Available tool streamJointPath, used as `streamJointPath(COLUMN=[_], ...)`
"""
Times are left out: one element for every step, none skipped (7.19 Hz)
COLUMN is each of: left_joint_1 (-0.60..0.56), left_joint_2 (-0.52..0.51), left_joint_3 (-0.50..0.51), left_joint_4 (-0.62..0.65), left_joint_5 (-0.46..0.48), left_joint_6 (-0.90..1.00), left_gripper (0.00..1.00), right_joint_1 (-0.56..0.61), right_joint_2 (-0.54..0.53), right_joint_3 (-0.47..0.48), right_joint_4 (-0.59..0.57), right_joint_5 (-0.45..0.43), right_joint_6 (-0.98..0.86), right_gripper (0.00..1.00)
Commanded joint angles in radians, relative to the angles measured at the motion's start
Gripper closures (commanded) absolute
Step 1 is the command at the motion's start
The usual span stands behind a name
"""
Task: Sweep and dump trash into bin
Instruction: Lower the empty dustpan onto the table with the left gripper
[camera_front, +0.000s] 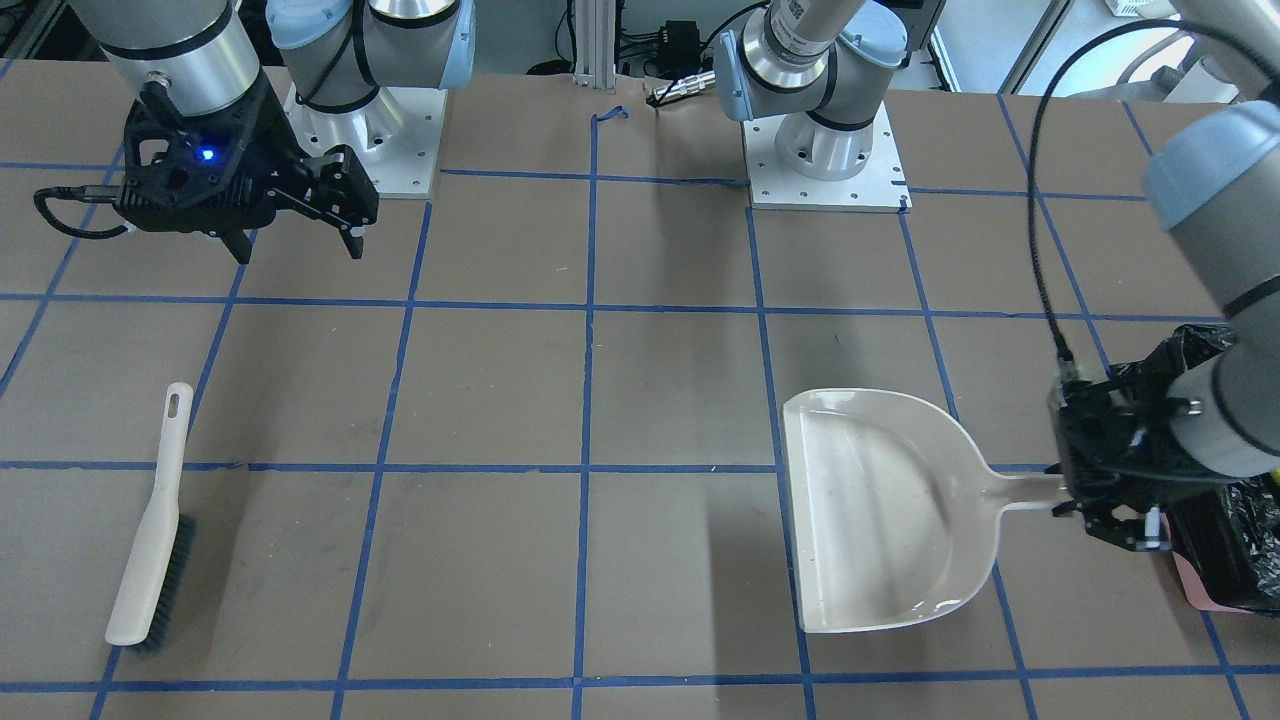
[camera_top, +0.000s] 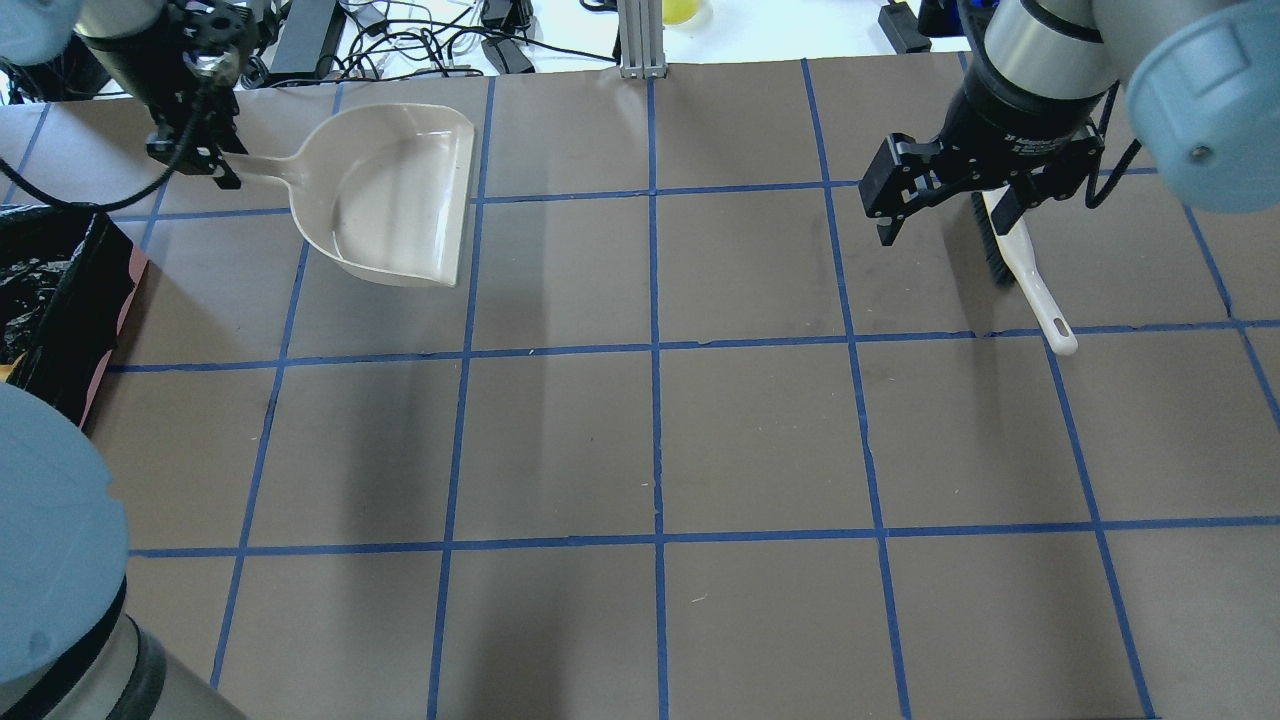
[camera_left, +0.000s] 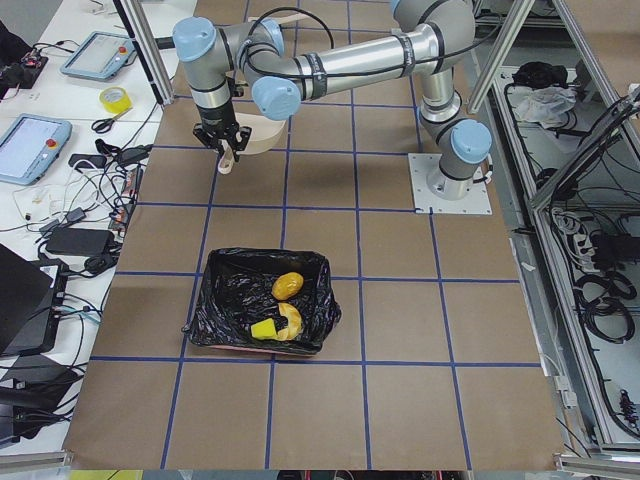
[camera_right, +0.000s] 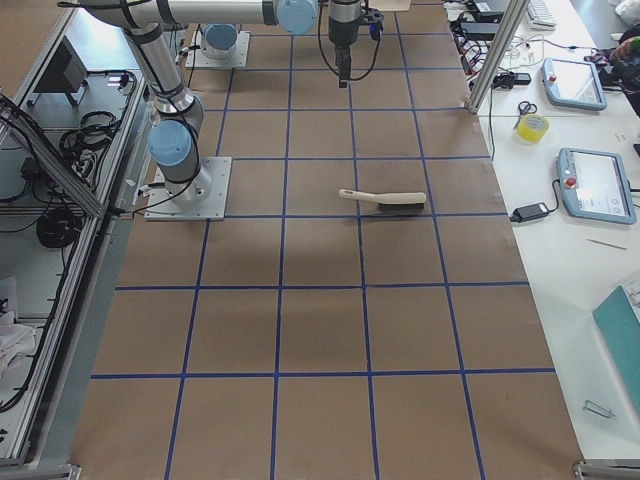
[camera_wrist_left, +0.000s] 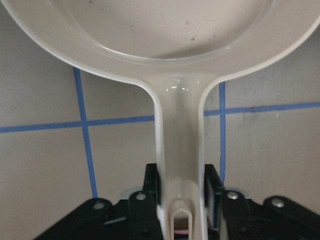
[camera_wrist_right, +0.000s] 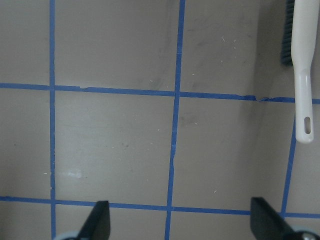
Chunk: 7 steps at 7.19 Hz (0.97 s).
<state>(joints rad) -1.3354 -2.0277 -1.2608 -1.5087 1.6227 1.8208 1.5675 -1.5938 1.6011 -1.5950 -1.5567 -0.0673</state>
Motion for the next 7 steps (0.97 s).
streamJointPath(left_joint_1=[-0.025,-0.024,-0.025,-0.027,-0.027,-0.03,-0.031], left_joint_2=[-0.019,-0.028,-0.042,-0.048,-0.06,-0.072,-0.077], left_joint_3=[-0.156,-0.167,-0.164,-0.154,-0.16,-0.158,-0.158], left_joint_4=[0.173,0.189,0.191,0.203,0.211,0.22,0.222], left_joint_5=[-0.017,-0.015,-0.018,-0.008,-0.01,-0.015,-0.015], left_joint_6=[-0.031,-0.04,-0.07,-0.069,-0.069,-0.075,-0.072], left_gripper=[1.0,1.0,1.0,1.0,1.0,1.0,1.0], right_joint_1=[-0.001,-0.001,-0.001,-0.004,-0.004,-0.004,-0.004], right_joint_2=[0.0,0.0,0.0,0.0,0.0,0.0,-0.002], right_joint_3=[0.008,0.011,0.013,0.013,0.013,0.014,0.014], right_joint_4=[-0.002,-0.005,-0.003,-0.006,-0.003,-0.002,0.001], right_joint_5=[-0.026,-0.026,-0.026,-0.04,-0.042,-0.042,-0.043], right_joint_6=[-0.002,0.0,0.001,0.001,0.003,0.006,0.006], right_gripper=[0.0,0.0,0.0,0.0,0.0,0.0,0.0])
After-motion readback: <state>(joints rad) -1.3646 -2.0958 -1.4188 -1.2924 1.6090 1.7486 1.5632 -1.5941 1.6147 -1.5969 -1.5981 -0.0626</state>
